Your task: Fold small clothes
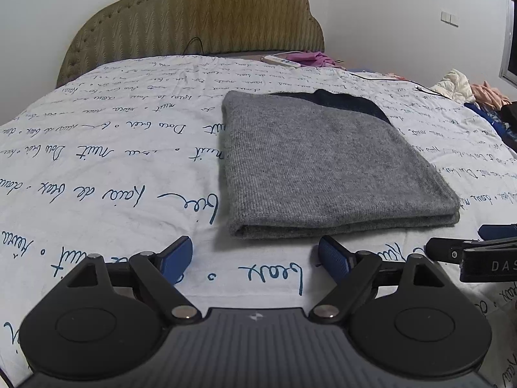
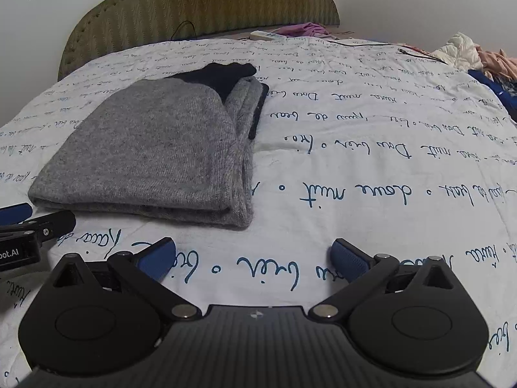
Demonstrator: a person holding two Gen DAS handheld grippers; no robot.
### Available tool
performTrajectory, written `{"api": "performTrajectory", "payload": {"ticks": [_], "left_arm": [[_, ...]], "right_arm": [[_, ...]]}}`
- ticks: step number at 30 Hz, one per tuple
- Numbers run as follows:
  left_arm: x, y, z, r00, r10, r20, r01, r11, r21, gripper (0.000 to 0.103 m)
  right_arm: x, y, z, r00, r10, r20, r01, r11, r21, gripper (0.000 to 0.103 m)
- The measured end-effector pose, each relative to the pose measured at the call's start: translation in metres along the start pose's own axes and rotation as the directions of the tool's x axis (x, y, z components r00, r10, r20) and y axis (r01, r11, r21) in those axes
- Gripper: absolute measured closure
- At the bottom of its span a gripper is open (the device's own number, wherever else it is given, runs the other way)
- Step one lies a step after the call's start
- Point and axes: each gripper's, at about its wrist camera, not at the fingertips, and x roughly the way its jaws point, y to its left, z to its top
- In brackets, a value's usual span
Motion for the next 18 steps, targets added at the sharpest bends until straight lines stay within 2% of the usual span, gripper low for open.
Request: {"api": "performTrajectory", "payload": {"ticks": [7, 11, 18], "left_arm": [[0.001, -0.001, -0.001, 1.0, -0.003, -0.003, 0.003, 1.0, 0.006, 0.016], [0.002, -0.002, -0.001, 1.0, -0.002, -0.007, 0.002, 1.0, 0.016, 0.014], [0.004, -0.006, 0.0, 1.0, 0.005, -0.02, -0.005, 0.999, 0.044, 0.01]], "right_arm": [[0.003, 0.01, 0.001, 0.999, -0.035, 0.008, 0.035, 0.999, 0.023, 0.0], [0.006, 0.013, -0.008, 0.997, -0.049, 0.062, 0.048, 0.999, 0.017, 0.0], [0.006, 0.011, -0.009, 0.997, -0.041, 0.071, 0.039, 0.999, 0.033, 0.0]]}}
